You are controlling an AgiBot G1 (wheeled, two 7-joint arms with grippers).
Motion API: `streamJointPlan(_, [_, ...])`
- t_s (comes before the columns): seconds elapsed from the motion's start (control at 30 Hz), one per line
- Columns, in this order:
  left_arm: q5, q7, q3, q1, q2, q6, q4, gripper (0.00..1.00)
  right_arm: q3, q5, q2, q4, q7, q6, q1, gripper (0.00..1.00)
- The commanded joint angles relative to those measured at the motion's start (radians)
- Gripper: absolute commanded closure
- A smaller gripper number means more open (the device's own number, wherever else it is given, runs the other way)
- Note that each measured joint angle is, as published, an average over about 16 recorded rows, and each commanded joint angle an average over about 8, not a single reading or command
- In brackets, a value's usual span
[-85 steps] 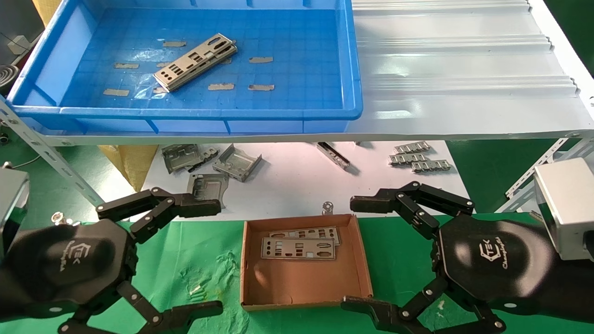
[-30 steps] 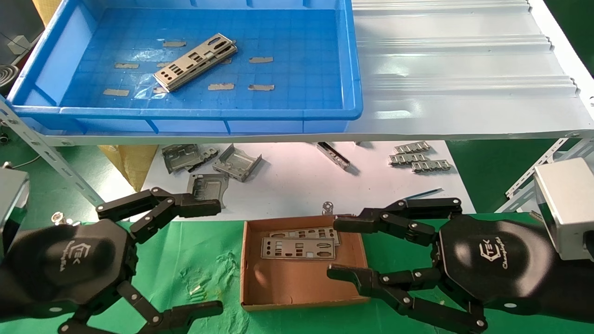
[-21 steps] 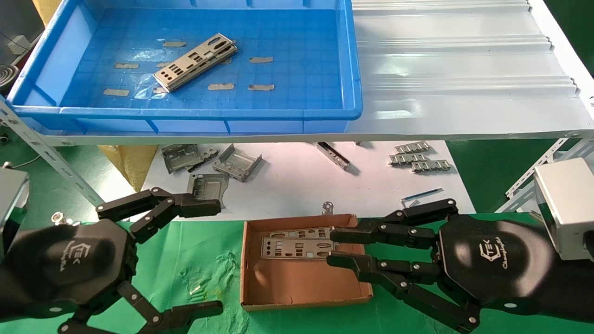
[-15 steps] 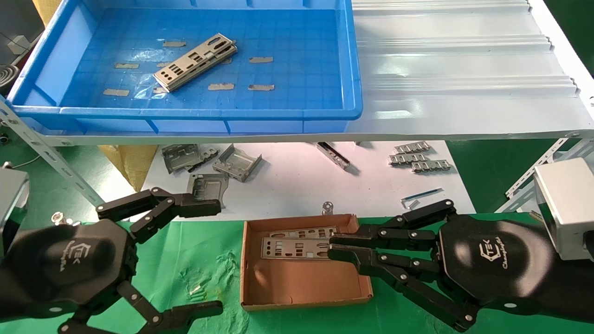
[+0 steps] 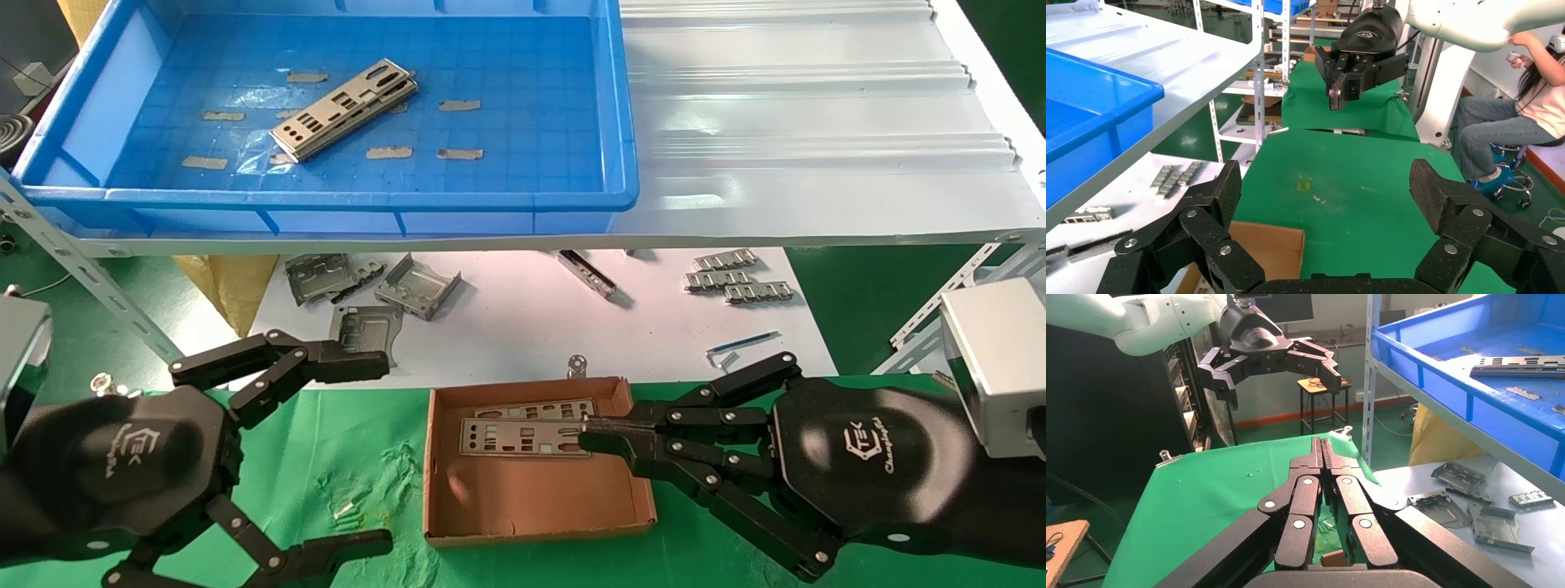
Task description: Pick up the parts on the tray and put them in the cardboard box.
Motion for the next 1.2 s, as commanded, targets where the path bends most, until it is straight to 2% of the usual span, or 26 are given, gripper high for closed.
streamJointPlan(0.03, [-0.004, 0.002, -0.001, 0.005, 0.000, 0.002, -0.001, 0.00, 0.000, 0.000, 0.000, 0.000, 0.000, 0.000, 0.000, 1.00])
streamJointPlan(0.2, [0.042, -0.027, 0.011, -0.070, 0.008, -0.023, 0.012, 0.00, 0.000, 0.000, 0.000, 0.000, 0.000, 0.000, 0.000, 1.00])
streamJointPlan(0.4, [0.199, -0.078, 0.069, -0.297, 0.075, -0.068, 0.128, 0.00, 0.000, 0.000, 0.000, 0.000, 0.000, 0.000, 0.000, 1.00])
streamJointPlan(0.73, [0.499, -0.060, 0.202, -0.684, 0.273, -0.131, 0.593, 0.00, 0.000, 0.000, 0.000, 0.000, 0.000, 0.000, 0.000, 1.00])
streamJointPlan(0.87, [0.580, -0.018, 0.239, -0.782, 0.354, -0.196, 0.778, 0.00, 0.000, 0.000, 0.000, 0.000, 0.000, 0.000, 0.000, 1.00])
streamJointPlan(1.03, [0.646, 0.034, 0.264, -0.854, 0.441, -0.328, 0.952, 0.00, 0.000, 0.000, 0.000, 0.000, 0.000, 0.000, 0.000, 1.00])
streamJointPlan(1.1, [0.660, 0.049, 0.268, -0.872, 0.469, -0.373, 1.002, 0.00, 0.000, 0.000, 0.000, 0.000, 0.000, 0.000, 0.000, 0.87])
streamJointPlan(1.2, [0.668, 0.064, 0.270, -0.890, 0.501, -0.414, 1.063, 0.00, 0.000, 0.000, 0.000, 0.000, 0.000, 0.000, 0.000, 0.50])
